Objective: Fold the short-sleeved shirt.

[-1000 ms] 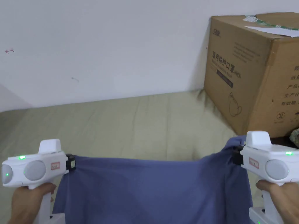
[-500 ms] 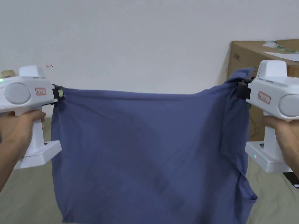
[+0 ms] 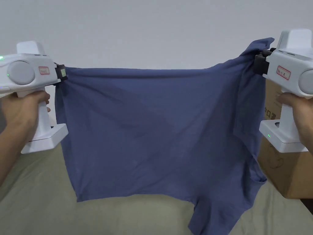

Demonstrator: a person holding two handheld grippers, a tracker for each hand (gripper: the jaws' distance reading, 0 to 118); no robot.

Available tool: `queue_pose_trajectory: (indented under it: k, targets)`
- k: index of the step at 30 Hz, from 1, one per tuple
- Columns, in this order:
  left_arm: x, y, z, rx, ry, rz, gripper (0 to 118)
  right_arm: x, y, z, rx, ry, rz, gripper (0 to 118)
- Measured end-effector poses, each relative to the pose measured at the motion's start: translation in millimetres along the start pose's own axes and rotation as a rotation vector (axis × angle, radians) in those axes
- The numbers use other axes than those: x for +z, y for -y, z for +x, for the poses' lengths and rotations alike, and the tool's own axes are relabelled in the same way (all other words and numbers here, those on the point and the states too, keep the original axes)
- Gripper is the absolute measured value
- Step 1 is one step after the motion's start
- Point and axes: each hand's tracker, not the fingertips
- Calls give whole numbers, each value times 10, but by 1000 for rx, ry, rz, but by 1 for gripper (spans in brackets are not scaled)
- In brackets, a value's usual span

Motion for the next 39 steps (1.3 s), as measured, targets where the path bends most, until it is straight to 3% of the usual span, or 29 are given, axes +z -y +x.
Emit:
queue_pose_trajectory:
  k: [6,16,28,39]
  targets:
    - [-423,674,42,-33,-17,-91,1,-195,626,153,-12,-31,-87,3]
    - [-434,2238,-165,-27,19,-320,1,89,2076,442,-134,-129,-332,3]
    - [690,3459,-613,-33,4,-548,1,1395,3160,196,-190,-157,-565,3]
    - [1749,4408,-1035,-33,-31,-736,1,2734,3916,182,-354,-98,-763,3]
